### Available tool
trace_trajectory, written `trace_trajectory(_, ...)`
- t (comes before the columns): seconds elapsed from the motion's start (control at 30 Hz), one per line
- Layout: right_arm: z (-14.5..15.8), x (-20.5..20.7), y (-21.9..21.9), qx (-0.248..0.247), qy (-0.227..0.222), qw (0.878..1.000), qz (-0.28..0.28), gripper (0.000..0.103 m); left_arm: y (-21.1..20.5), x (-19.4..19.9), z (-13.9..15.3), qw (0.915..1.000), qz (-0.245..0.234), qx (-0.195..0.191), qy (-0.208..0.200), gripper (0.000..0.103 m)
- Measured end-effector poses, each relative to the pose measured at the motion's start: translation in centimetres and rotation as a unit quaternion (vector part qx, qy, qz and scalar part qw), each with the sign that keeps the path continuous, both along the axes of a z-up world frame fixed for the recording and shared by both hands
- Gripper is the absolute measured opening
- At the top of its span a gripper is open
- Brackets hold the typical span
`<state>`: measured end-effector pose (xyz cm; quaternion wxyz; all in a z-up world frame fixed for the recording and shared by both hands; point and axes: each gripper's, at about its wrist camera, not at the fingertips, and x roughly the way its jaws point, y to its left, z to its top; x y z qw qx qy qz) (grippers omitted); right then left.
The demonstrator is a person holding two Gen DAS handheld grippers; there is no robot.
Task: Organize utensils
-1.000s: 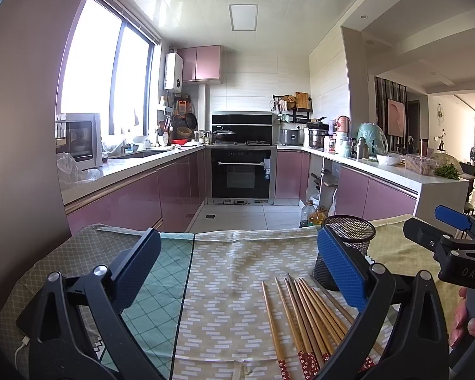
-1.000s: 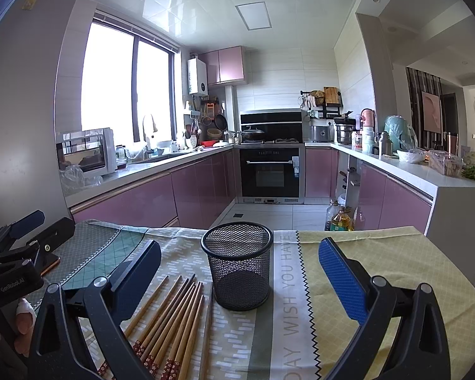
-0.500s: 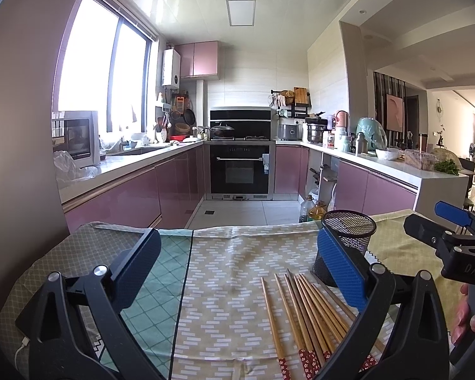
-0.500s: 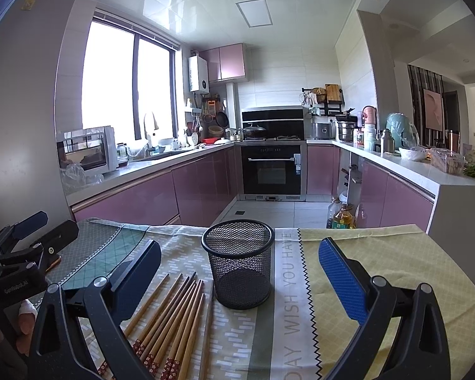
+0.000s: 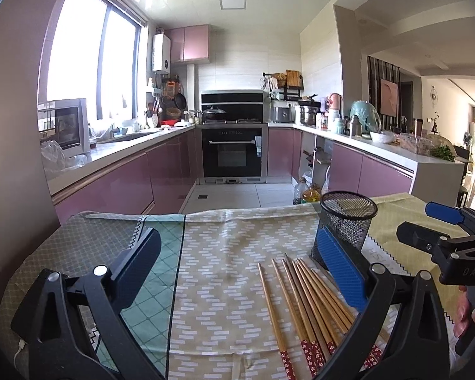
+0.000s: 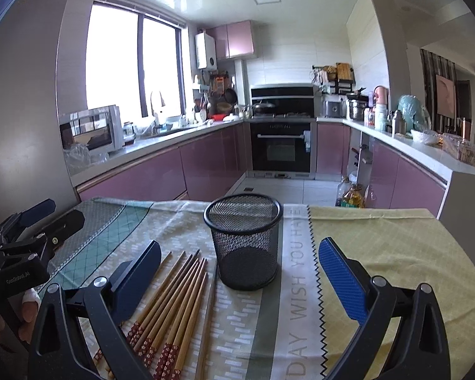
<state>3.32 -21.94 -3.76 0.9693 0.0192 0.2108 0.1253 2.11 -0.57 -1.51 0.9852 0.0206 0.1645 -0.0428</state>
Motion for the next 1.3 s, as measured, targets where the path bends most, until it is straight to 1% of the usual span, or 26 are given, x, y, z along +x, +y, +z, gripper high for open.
trace_trajectory(0.07,-0.9,0.8,0.3,-0.015,0.031,0.999,0.011,0.095,-0.1,0.9,-0.6,0.9995,-0.009,0.01,0.028,0.097)
trace_trajectory(0.1,-1.5,1.2,0.5,-0.023,0.048,0.998,0.016,0.091,-0.1,1.5,-1.1,0.9986,-0.018,0.012,0.048,0.096)
trace_trajectory(0.13,-2.1,1.6,0.6,-0.026,0.067,0.997,0.025,0.088,-0.1,1.9,-1.5,0.9976,-0.025,0.013,0.063,0.09)
trace_trajectory(0.17,-2.6,2.0,0.8,-0.028,0.085,0.995,0.032,0.081,-0.1,2.4,-2.0,0.996,-0.034,0.013,0.081,0.084)
trace_trajectory(0.2,-3.1,2.5,1.0,-0.032,0.103,0.993,0.038,0.073,-0.2,3.0,-2.5,0.9938,-0.044,0.015,0.101,0.082)
trace_trajectory(0.23,-3.7,2.8,1.3,-0.038,0.118,0.991,0.043,0.071,-0.4,3.4,-2.9,0.992,-0.05,0.019,0.114,0.079)
trace_trajectory(0.3,-4.7,3.5,2.0,-0.05,0.14,0.987,0.056,0.064,-0.9,4.0,-4.0,0.988,-0.062,0.035,0.137,0.078)
trace_trajectory(0.33,-5.1,3.6,2.2,-0.054,0.148,0.986,0.062,0.063,-1.2,4.4,-4.5,0.9853,-0.07,0.043,0.15,0.076)
trace_trajectory(0.37,-5.4,3.8,2.6,-0.057,0.156,0.984,0.068,0.06,-1.5,4.7,-5.0,0.9829,-0.077,0.047,0.16,0.071)
trace_trajectory(0.4,-5.9,4.0,3.0,-0.061,0.166,0.981,0.075,0.056,-1.7,5.0,-5.4,0.9808,-0.081,0.052,0.17,0.069)
trace_trajectory(0.43,-6.2,4.2,3.4,-0.064,0.174,0.979,0.081,0.054,-2.0,5.3,-6.0,0.9784,-0.084,0.058,0.18,0.065)
trace_trajectory(0.5,-6.7,4.5,3.9,-0.073,0.188,0.976,0.085,0.045,-2.5,6.1,-6.9,0.9735,-0.088,0.069,0.2,0.061)
trace_trajectory(0.53,-7.0,4.7,4.1,-0.074,0.196,0.974,0.088,0.044,-2.7,6.2,-7.2,0.9715,-0.088,0.071,0.208,0.058)
trace_trajectory(0.6,-7.3,5.1,4.2,-0.073,0.207,0.972,0.088,0.038,-2.9,6.9,-7.9,0.9667,-0.094,0.07,0.227,0.053)
trace_trajectory(0.67,-7.5,5.3,4.2,-0.07,0.214,0.97,0.09,0.036,-2.8,7.6,-8.5,0.9625,-0.098,0.064,0.245,0.044)
trace_trajectory(0.7,-7.5,5.4,4.2,-0.07,0.216,0.97,0.092,0.036,-2.9,7.8,-8.4,0.96,-0.1,0.061,0.254,0.042)
trace_trajectory(0.73,-7.5,5.5,4.2,-0.071,0.217,0.969,0.092,0.035,-2.9,8.3,-8.7,0.9573,-0.103,0.058,0.264,0.038)
trace_trajectory(0.77,-7.5,5.7,4.3,-0.073,0.217,0.969,0.092,0.034,-2.9,8.6,-9.0,0.9555,-0.103,0.055,0.271,0.036)
trace_trajectory(0.8,-7.6,5.9,4.4,-0.076,0.218,0.969,0.093,0.034,-2.8,8.7,-9.0,0.9557,-0.104,0.053,0.27,0.036)
trace_trajectory(0.87,-7.6,6.2,4.7,-0.078,0.217,0.969,0.093,0.032,-3.0,8.9,-9.0,0.9547,-0.109,0.051,0.273,0.029)
trace_trajectory(0.9,-7.6,6.3,4.8,-0.077,0.218,0.968,0.095,0.026,-3.0,9.0,-9.0,0.9543,-0.109,0.047,0.274,0.027)
trace_trajectory(0.93,-7.5,6.4,4.8,-0.075,0.219,0.968,0.097,0.024,-2.9,9.2,-8.9,0.954,-0.109,0.043,0.276,0.023)
trace_trajectory(1.0,-7.5,6.5,4.7,-0.062,0.224,0.967,0.103,0.013,-2.9,9.3,-8.8,0.9537,-0.108,0.034,0.278,0.014)
trace_trajectory(1.07,-7.5,6.6,4.6,-0.052,0.227,0.967,0.106,0.007,-2.8,9.5,-8.9,0.9537,-0.105,0.02,0.281,0.01)
trace_trajectory(1.17,-7.5,6.7,4.2,-0.034,0.232,0.966,0.107,0.007,-2.5,9.5,-8.8,0.9541,-0.099,0.003,0.283,0.007)
trace_trajectory(1.3,-6.9,6.3,4.1,-0.026,0.222,0.969,0.109,0.007,-1.8,8.9,-8.4,0.9548,-0.096,-0.015,0.281,0.007)
